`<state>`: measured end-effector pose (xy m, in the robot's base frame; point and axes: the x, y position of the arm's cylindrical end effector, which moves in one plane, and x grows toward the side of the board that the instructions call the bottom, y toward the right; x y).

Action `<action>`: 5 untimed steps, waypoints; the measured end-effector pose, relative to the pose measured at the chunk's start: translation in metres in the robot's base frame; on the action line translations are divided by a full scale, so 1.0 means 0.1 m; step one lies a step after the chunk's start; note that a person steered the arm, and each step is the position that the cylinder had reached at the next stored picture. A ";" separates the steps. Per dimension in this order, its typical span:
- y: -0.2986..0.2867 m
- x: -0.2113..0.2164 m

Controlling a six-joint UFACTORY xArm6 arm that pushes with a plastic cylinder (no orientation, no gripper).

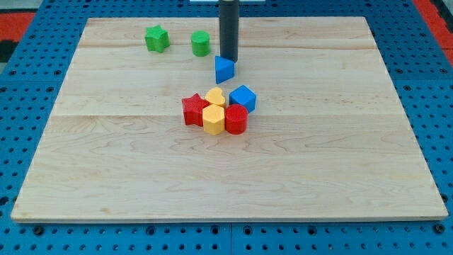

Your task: Push the blue triangle closer to the yellow heart

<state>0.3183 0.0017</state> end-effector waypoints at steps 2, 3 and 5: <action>-0.09 0.29; -0.14 0.40; -0.06 0.38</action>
